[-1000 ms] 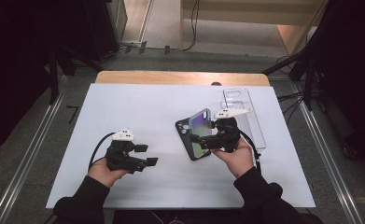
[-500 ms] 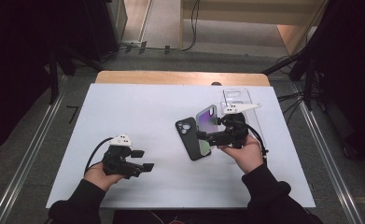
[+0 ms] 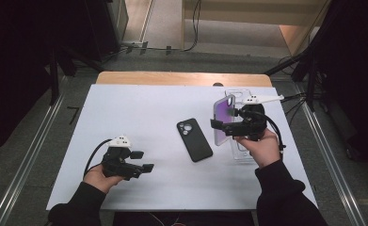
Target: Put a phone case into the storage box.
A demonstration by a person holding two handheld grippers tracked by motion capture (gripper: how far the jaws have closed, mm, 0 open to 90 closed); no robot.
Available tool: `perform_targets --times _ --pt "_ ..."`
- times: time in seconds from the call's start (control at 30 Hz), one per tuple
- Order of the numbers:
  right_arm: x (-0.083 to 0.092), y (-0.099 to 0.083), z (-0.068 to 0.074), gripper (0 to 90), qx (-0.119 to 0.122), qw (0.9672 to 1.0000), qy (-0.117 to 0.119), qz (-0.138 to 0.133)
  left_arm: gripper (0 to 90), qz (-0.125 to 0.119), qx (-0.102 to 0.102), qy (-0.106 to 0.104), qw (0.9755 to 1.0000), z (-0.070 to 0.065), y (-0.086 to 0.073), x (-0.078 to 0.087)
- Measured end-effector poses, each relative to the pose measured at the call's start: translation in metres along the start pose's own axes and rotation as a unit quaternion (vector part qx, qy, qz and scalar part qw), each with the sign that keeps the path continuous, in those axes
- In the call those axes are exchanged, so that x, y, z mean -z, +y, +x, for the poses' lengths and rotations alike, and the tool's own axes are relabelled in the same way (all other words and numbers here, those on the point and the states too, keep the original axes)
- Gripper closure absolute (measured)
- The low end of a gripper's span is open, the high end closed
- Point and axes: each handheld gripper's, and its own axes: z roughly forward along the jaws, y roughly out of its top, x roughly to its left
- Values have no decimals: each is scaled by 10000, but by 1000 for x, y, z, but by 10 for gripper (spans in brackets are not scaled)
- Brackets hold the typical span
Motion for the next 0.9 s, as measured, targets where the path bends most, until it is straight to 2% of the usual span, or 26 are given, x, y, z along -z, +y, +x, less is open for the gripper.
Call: perform_targets --times 0.33,0.5,0.9 --pt "16 6 -20 153 -156 9981 -551 -237 290 2 20 18 10000 -2 -4 2" --pt "21 8 -30 152 -212 9948 -915 -395 289 -16 91 103 9999 -1 -6 4" --pt "12 13 -57 152 -631 9878 -1349 -451 290 -78 188 73 9998 0 -8 5"
